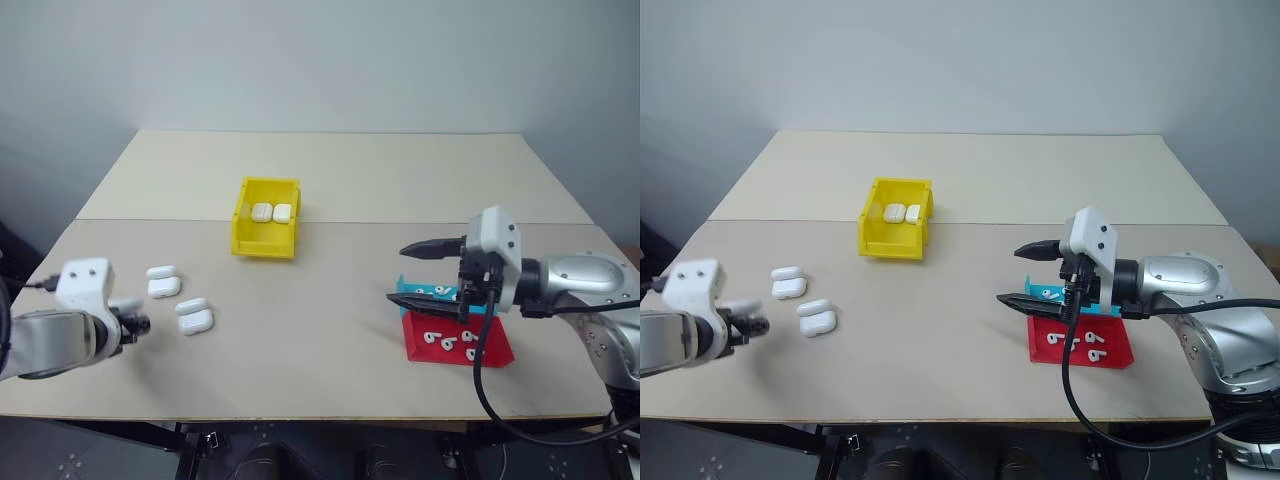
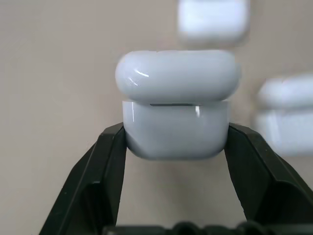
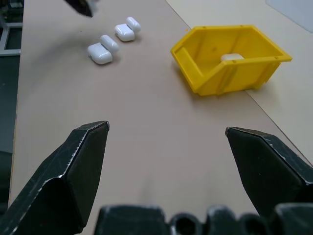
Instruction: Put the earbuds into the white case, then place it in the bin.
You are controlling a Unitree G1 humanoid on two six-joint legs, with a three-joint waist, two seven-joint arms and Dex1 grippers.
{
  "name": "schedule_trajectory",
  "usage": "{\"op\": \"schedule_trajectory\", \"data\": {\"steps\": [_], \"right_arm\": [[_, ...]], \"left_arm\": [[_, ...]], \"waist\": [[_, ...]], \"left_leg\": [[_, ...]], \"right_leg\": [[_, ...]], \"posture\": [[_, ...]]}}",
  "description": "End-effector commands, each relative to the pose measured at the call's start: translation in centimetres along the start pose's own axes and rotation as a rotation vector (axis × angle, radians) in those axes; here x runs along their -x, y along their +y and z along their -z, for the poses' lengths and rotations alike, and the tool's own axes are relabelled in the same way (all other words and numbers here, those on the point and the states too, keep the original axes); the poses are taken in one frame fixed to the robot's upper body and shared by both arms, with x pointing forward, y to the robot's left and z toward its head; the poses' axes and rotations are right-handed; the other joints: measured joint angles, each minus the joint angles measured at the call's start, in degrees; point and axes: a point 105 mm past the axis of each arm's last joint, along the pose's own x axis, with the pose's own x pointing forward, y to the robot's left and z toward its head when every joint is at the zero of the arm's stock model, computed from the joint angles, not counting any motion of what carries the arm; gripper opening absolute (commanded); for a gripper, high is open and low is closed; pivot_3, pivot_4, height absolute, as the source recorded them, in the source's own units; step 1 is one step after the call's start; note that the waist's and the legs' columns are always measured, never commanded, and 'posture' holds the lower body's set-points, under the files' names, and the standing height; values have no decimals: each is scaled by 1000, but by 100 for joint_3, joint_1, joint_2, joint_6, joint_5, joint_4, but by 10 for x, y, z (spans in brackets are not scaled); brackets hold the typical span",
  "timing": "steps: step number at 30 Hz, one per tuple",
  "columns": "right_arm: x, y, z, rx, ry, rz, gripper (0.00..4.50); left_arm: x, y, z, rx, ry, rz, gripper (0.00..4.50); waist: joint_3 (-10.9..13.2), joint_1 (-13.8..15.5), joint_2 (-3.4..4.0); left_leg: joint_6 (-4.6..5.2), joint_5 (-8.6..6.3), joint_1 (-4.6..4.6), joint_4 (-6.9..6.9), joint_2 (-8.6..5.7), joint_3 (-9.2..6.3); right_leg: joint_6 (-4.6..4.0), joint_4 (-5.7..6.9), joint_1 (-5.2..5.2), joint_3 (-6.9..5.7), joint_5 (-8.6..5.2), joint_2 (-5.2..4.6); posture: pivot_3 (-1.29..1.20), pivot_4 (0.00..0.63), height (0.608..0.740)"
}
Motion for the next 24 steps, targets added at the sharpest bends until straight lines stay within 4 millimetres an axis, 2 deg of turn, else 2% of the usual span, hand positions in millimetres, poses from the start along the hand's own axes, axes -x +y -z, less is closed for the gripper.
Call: {"op": "schedule_trajectory", "data": {"steps": [1,4,10,13,16,18,24], "right_arm": [[-1,0,-7,49,-38,23,4500],[-4,-1,-8,48,-59,39,4500],[-4,-5,-9,60,-79,78,4500],[-2,-7,-9,72,-79,97,4500],[-1,-10,-9,89,-76,114,4500],[0,-11,-9,97,-74,122,4500],[9,-14,-5,114,-39,149,4500]], "left_arm": [[24,-11,-45,-25,-373,95,2750],[36,-33,-56,-48,-526,292,2750],[57,-98,-59,-194,-694,904,2750],[69,-122,-61,-225,-743,1191,2750],[71,-135,-65,-196,-747,1442,2750],[69,-139,-64,-206,-752,1549,2750],[60,-153,-46,-359,-788,1729,2750]], "waist": [[-2,0,3],[-2,-6,3],[-2,35,3],[-3,55,2],[-3,54,2],[-3,40,1],[-3,-11,0]], "left_leg": [[-18,11,1,0,-1,2],[-21,12,3,-3,-1,6],[-11,6,1,0,-2,4],[-11,7,-7,4,-3,4],[-11,7,-9,6,-3,4],[-10,8,-8,9,-4,3],[-12,10,-10,10,-3,3]], "right_leg": [[0,0,1,2,0,0],[0,1,0,0,0,2],[0,4,4,-6,0,1],[3,1,2,-8,2,1],[4,3,1,-9,2,2],[6,4,4,-11,3,2],[7,2,3,-12,2,3]], "posture": [[0,150,740],[0,150,740],[0,150,740],[0,150,740],[0,150,740],[0,150,740],[0,150,740]]}}
